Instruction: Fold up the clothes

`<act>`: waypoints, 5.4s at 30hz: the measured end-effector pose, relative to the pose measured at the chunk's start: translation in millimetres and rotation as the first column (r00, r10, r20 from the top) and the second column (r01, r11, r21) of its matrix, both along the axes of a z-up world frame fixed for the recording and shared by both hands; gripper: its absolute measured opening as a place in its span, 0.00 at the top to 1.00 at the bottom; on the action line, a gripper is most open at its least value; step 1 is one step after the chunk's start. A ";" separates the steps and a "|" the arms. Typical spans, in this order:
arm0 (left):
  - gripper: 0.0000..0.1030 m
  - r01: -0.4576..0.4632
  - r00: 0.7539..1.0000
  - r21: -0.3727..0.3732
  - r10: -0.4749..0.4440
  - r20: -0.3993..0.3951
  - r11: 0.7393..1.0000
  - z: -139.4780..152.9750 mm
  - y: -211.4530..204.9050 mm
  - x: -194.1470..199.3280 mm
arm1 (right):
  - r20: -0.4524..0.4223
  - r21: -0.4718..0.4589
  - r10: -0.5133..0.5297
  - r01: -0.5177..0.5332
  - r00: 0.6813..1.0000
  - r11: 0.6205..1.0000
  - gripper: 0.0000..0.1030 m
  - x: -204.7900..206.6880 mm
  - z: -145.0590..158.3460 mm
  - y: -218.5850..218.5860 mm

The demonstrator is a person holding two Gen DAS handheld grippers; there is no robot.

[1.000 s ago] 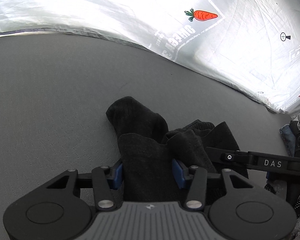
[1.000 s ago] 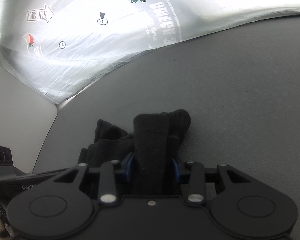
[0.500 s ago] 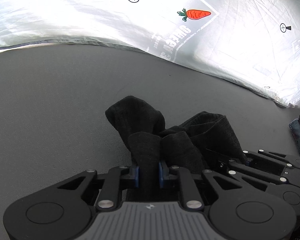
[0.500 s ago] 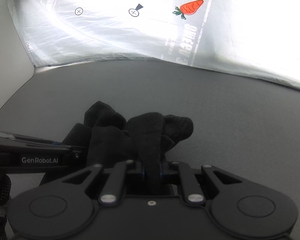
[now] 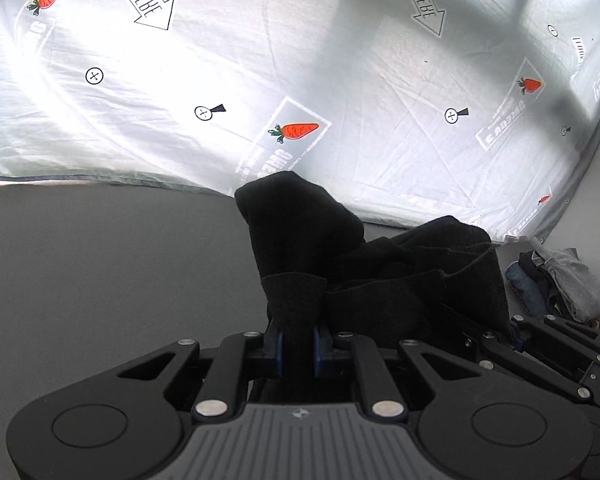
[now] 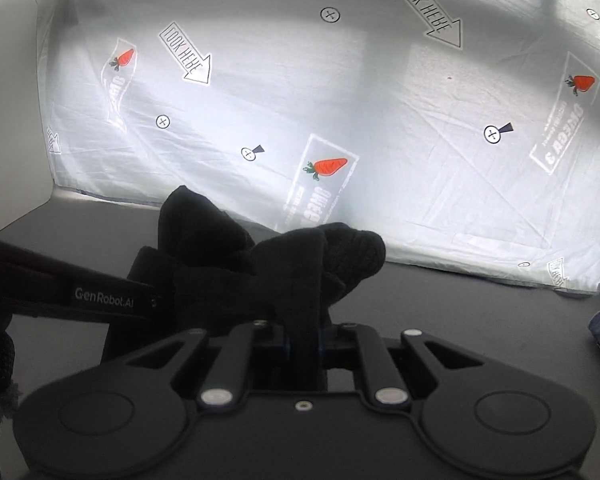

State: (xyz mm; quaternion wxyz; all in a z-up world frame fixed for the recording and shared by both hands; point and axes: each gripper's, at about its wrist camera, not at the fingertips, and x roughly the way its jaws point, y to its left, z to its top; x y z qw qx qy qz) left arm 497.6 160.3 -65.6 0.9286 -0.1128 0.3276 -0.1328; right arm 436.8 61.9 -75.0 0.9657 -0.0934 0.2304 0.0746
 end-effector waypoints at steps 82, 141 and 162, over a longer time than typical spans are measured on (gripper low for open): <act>0.73 0.288 0.897 -0.146 -0.320 -0.305 0.946 -111.7 -159.3 -77.8 | -0.510 0.214 -0.177 0.323 0.842 0.922 0.55 -6.3 -81.0 -241.7; 0.91 0.203 0.932 -0.161 -0.241 -0.271 0.966 -98.1 -129.1 -36.2 | -0.308 0.696 0.178 0.094 0.934 0.712 0.96 -44.4 -76.9 -261.6; 0.31 0.215 0.898 -0.197 -0.273 -0.346 0.957 -125.5 -134.0 -29.4 | -0.539 0.664 0.057 0.381 0.840 0.644 0.51 -45.1 -145.7 -293.1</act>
